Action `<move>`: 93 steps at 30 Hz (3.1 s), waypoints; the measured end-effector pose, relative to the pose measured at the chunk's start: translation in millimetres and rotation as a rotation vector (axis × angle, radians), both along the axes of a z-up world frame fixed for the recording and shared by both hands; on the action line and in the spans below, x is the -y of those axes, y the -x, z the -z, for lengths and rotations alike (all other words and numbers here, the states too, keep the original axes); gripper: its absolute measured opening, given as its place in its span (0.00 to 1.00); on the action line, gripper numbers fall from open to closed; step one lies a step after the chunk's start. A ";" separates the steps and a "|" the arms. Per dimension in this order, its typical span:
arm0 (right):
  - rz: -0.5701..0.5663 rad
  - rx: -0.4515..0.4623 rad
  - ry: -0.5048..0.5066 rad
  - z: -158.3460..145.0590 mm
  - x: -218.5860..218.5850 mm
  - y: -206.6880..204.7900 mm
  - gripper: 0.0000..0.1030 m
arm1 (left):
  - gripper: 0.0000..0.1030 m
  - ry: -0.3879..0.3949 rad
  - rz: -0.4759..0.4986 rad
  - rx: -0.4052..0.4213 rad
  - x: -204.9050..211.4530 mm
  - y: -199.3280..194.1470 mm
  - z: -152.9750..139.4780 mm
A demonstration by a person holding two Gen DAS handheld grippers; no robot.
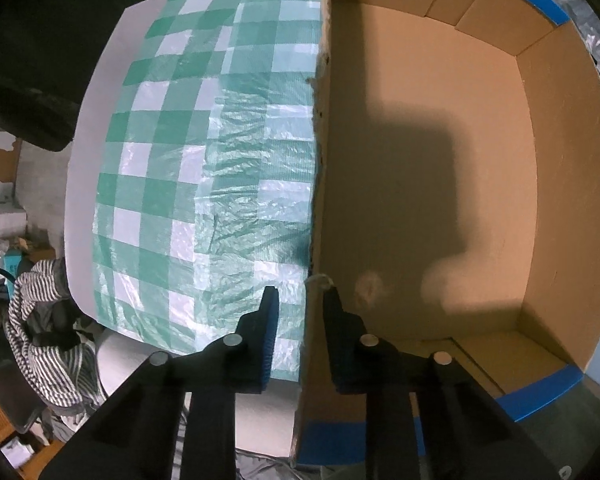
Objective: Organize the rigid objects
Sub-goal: 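Move the left tool onto the box wall while the right tool grasps the black fan, then carry the black fan into the box and open the right gripper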
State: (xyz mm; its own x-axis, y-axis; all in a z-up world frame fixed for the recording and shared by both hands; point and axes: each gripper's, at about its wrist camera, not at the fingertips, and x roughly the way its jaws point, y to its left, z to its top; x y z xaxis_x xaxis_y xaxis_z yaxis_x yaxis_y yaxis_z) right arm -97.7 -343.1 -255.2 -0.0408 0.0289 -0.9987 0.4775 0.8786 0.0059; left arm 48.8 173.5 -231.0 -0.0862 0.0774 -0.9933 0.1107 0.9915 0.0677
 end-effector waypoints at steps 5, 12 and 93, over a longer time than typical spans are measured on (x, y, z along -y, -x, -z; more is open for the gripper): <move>-0.031 -0.004 0.000 3.7 -6.1 -3.4 0.60 | 0.13 0.010 0.012 -0.003 1.8 1.8 -1.7; -0.041 0.034 -0.010 -17.7 -13.5 -11.1 0.60 | 0.09 0.017 0.036 -0.005 6.1 9.3 2.1; -0.833 0.160 -0.159 -96.4 -296.8 -245.7 0.60 | 0.09 0.041 0.116 -0.046 14.9 13.3 21.7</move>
